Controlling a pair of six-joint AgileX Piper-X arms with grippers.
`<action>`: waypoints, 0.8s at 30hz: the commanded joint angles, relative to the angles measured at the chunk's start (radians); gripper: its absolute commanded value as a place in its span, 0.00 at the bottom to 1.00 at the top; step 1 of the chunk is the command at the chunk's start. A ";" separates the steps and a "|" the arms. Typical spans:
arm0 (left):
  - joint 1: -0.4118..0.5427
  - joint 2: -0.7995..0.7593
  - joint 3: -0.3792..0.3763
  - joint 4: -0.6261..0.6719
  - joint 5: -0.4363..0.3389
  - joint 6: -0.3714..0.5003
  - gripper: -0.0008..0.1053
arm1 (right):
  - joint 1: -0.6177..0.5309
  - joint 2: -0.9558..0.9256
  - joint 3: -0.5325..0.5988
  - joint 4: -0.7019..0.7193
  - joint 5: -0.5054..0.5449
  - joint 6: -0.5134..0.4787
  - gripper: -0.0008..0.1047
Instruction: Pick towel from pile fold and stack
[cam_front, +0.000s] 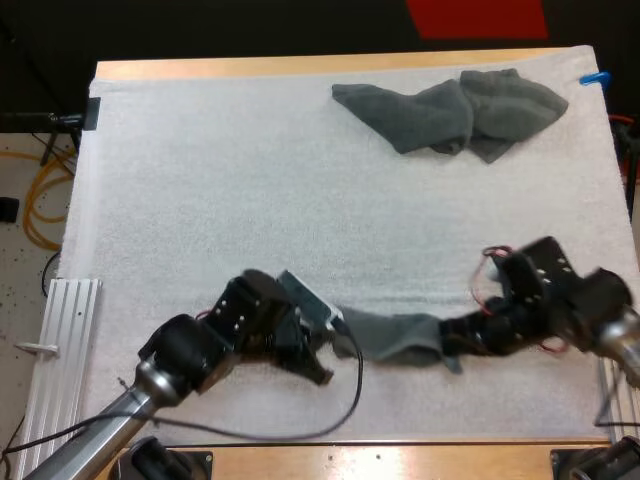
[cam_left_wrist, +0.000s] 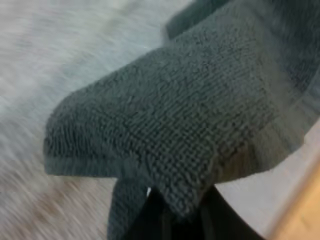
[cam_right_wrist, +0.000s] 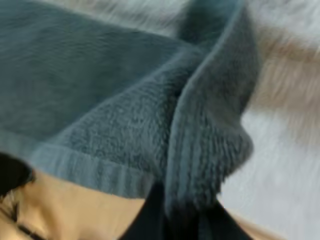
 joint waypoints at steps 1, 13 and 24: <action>0.029 0.025 0.015 -0.069 -0.009 0.016 0.01 | 0.001 0.040 -0.005 -0.189 0.012 0.024 0.01; 0.284 0.343 0.029 -0.368 -0.009 0.110 0.01 | -0.001 0.416 -0.100 -0.731 0.032 0.211 0.20; 0.392 0.354 -0.116 -0.302 0.035 0.143 0.70 | -0.004 0.449 -0.287 -0.870 0.089 0.104 0.76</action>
